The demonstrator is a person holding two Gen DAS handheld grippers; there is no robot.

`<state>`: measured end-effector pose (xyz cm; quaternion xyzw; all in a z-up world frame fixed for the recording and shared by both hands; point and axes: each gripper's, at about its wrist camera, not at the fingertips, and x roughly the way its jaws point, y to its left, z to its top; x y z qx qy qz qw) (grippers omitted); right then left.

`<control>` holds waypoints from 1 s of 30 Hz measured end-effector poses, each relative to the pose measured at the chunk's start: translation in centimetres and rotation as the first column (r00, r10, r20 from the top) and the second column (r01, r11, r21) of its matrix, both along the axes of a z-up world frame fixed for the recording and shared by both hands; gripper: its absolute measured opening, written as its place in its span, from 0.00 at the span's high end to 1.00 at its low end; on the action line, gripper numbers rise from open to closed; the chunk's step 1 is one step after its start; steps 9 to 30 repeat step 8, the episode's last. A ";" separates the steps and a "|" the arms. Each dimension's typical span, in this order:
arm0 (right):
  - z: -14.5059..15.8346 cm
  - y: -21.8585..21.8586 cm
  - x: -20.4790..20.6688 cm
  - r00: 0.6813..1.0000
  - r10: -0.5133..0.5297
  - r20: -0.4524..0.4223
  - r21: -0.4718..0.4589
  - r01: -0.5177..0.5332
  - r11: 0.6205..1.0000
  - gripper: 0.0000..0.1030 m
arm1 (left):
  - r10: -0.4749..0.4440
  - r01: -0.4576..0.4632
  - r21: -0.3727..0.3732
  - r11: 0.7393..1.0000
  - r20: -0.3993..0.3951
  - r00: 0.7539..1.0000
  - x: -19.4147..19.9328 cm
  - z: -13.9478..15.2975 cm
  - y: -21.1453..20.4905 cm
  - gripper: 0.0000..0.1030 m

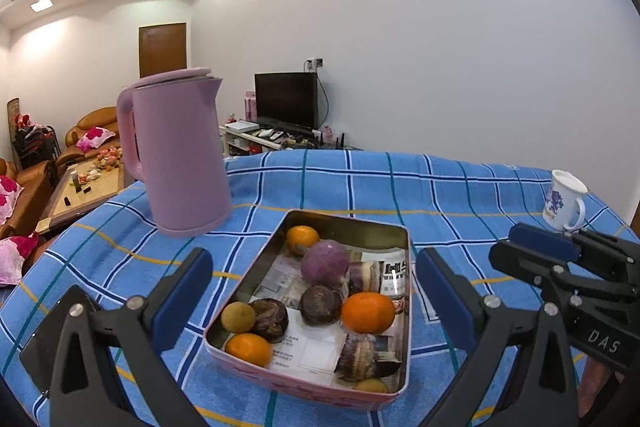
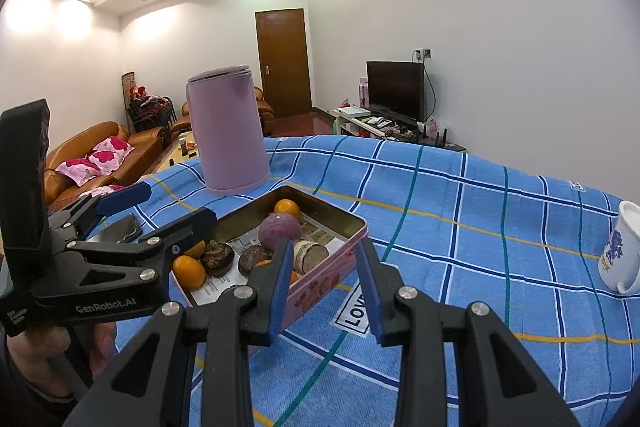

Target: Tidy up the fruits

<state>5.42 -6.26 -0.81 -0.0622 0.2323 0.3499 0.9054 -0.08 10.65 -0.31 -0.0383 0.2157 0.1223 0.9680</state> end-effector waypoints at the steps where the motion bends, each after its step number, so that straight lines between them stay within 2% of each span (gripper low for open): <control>1: 0.0 0.0 0.0 1.000 -0.004 0.001 -0.003 0.004 1.000 0.66 | -0.004 0.004 0.003 1.000 0.004 1.000 -0.1 0.0 -0.1 0.00; 8: -0.6 -0.3 0.2 0.999 -0.050 0.001 -0.038 0.050 0.998 0.66 | -0.001 0.001 0.009 1.000 0.019 1.000 -0.5 0.2 -0.3 0.00; 30: -0.6 -0.3 0.2 0.999 -0.050 0.001 -0.038 0.050 0.998 0.66 | -0.001 0.001 0.009 1.000 0.019 1.000 -0.5 0.2 -0.3 0.00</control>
